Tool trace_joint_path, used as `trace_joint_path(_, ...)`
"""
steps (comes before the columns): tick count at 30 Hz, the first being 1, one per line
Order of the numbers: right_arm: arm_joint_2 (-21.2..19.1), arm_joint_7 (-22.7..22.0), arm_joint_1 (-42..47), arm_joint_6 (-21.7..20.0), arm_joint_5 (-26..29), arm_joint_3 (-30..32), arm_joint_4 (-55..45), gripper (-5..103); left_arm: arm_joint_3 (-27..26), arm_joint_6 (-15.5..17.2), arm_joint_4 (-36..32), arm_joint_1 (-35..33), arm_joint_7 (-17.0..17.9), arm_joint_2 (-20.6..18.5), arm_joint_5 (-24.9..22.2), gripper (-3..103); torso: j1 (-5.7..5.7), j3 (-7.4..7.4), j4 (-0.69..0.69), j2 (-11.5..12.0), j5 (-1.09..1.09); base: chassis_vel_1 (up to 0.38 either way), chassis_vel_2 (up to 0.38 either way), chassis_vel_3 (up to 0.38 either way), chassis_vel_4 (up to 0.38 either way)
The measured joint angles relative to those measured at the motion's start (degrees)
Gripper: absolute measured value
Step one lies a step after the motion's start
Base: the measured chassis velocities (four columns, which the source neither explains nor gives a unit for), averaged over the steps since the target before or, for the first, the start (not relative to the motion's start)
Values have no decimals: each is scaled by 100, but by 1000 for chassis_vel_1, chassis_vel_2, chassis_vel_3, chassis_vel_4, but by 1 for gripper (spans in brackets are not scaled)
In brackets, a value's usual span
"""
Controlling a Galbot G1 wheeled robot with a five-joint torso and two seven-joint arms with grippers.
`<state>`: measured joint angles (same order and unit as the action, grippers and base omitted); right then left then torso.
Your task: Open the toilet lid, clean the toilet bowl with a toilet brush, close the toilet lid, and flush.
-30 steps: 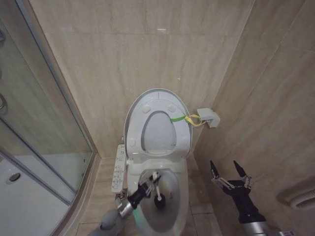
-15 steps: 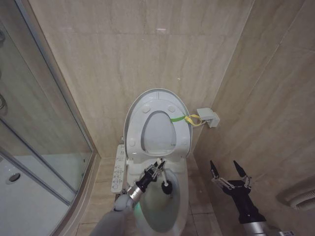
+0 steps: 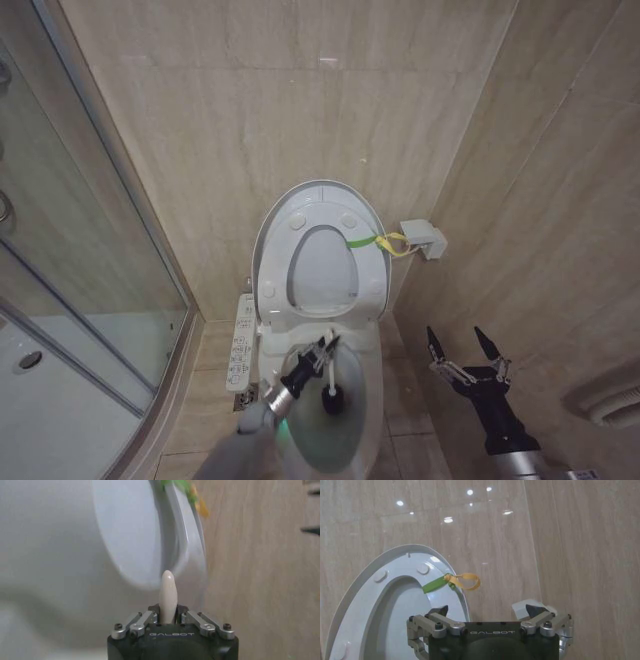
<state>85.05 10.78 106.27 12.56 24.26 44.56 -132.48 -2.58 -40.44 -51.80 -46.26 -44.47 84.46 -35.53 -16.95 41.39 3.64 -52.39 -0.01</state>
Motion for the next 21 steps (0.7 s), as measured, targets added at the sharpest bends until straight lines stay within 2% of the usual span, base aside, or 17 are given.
trace_joint_path(1, 2, -1, -1, 0, 0, 0, 0, 100, -30, 10, -22, 53, 3, 27, 13, 21, 0, 0, 4, 0, 4, 0, 0, 0, 0)
trace_joint_path(2, -1, -1, 0, -1, 0, 1, 1, 100, -62, 15, -21, 94, 19, 62, 13, 21, 0, 2, -2, 1, 0, 0, 0, 0, 0)
trace_joint_path(8, 0, 0, 0, 0, 0, 0, 0, 100, -120, 22, 86, 114, 47, 215, -66, 21, 0, 1, 0, 0, 1, 0, 0, 0, 0)
trace_joint_path(16, 0, 0, 0, 0, 0, 0, 0, 100, -46, -12, 59, -294, 51, 247, 28, 21, 0, 0, -1, 0, 0, 0, 0, 0, 0)
trace_joint_path(21, 0, 0, 0, 0, 0, 0, 0, 100, -112, -245, 372, -363, -137, 294, 212, 21, 0, -1, 0, 0, 0, 0, 0, 0, 0)
